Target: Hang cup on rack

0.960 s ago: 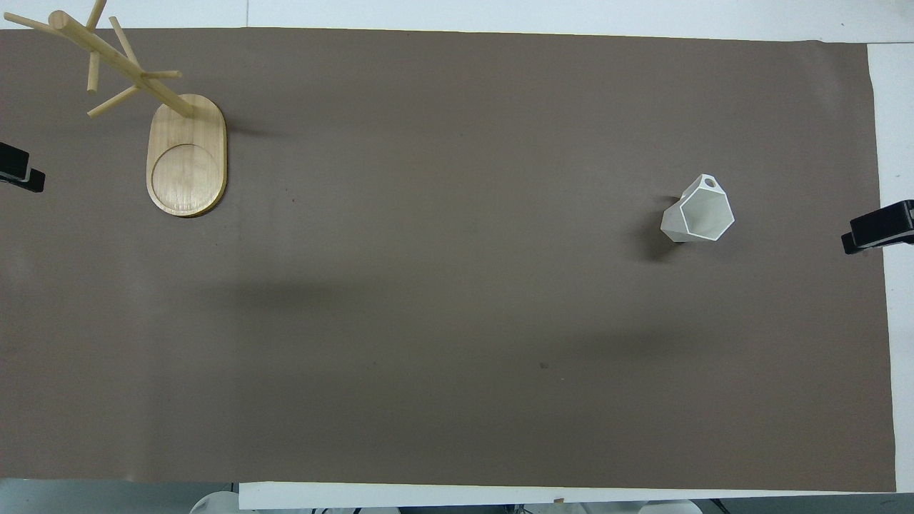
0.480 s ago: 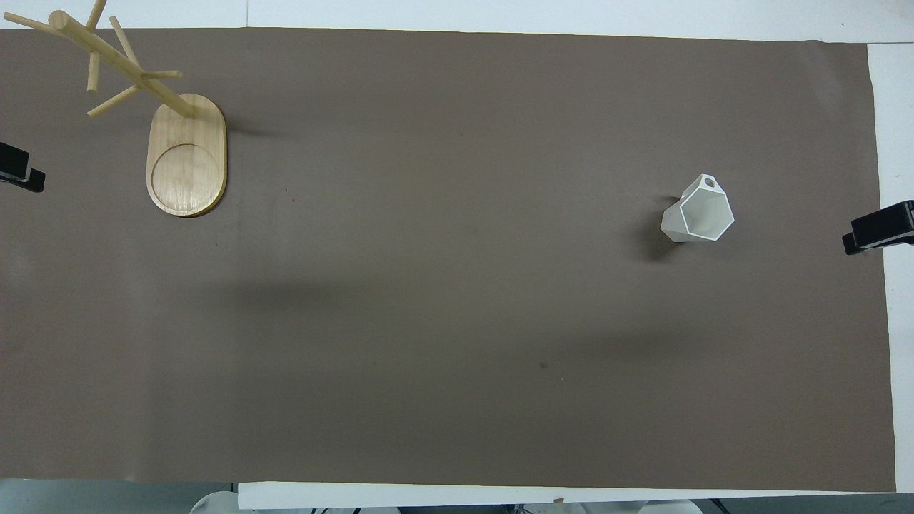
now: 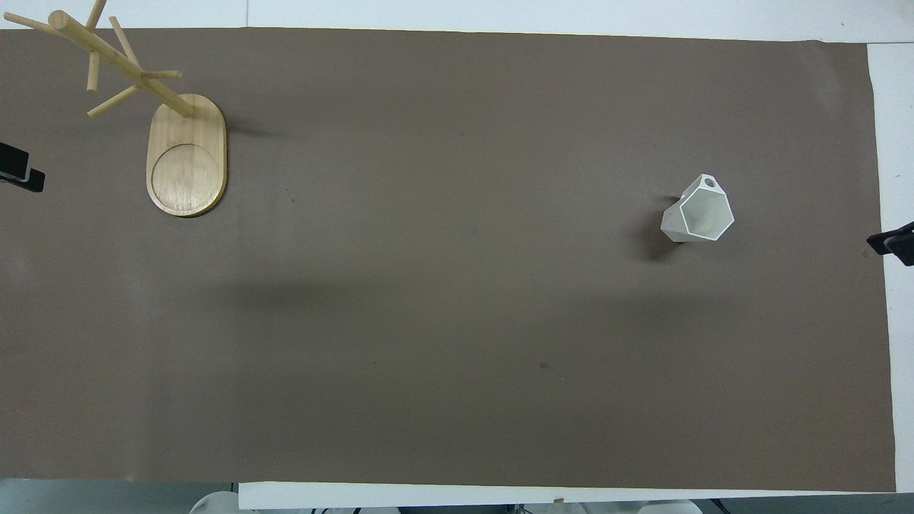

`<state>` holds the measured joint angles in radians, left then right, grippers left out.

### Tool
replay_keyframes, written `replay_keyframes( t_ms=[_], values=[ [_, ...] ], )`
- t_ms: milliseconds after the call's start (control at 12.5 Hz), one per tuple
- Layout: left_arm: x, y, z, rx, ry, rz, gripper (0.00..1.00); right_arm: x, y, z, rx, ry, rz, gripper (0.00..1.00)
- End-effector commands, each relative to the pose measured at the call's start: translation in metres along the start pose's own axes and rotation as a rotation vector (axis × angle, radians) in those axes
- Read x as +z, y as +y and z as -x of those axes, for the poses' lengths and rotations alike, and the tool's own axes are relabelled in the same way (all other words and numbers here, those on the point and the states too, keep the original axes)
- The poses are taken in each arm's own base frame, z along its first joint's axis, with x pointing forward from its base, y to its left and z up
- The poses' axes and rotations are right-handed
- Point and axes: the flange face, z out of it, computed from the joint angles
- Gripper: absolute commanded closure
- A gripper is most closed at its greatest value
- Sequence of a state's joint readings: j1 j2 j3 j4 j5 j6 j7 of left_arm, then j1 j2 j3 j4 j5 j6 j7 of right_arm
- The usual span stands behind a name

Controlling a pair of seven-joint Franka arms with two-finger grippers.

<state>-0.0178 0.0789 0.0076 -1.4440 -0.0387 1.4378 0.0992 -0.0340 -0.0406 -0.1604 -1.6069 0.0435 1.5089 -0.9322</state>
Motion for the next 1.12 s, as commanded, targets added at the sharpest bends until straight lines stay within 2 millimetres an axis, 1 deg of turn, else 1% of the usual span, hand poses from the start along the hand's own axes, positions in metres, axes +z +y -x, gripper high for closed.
replay_keyframes(
  t_ms=[0,80,160,320,480,640,720,800,880,960,1040],
  values=[
    [-0.002,-0.002,0.004,-0.014,0.004,0.003,0.0,0.003,0.048,0.003,-0.262,0.083,-0.038,0.0],
    [-0.002,-0.002,0.004,-0.014,0.004,0.002,0.0,0.009,0.063,0.003,-0.355,0.126,-0.061,0.0],
    [-0.002,-0.002,0.004,-0.014,0.004,0.002,0.0,0.028,0.083,0.008,-0.411,0.211,-0.135,0.0],
    [-0.002,-0.002,0.004,-0.014,0.003,0.002,0.0,0.077,0.12,0.03,-0.463,0.367,-0.261,0.0],
    [-0.002,-0.002,0.004,-0.014,0.004,0.002,0.0,0.123,0.153,0.047,-0.537,0.52,-0.314,0.0],
    [-0.002,-0.002,0.004,-0.014,0.004,0.002,0.0,0.2,0.179,0.062,-0.584,0.727,-0.438,0.0],
    [-0.003,-0.002,0.005,-0.014,0.006,0.001,0.0,0.229,0.187,0.068,-0.588,0.784,-0.472,0.0],
    [-0.002,-0.003,0.004,-0.016,0.004,0.002,0.0,0.247,0.191,0.065,-0.632,0.82,-0.48,0.0],
    [-0.002,-0.002,0.004,-0.014,0.004,0.002,0.0,0.273,0.197,0.069,-0.645,0.847,-0.498,0.0],
    [-0.002,-0.003,0.004,-0.016,0.004,0.002,0.0,0.315,0.2,0.077,-0.617,0.924,-0.56,0.0],
    [-0.002,-0.002,0.004,-0.014,0.004,0.003,0.0,0.353,0.198,0.071,-0.642,1.027,-0.587,0.0]
  ],
)
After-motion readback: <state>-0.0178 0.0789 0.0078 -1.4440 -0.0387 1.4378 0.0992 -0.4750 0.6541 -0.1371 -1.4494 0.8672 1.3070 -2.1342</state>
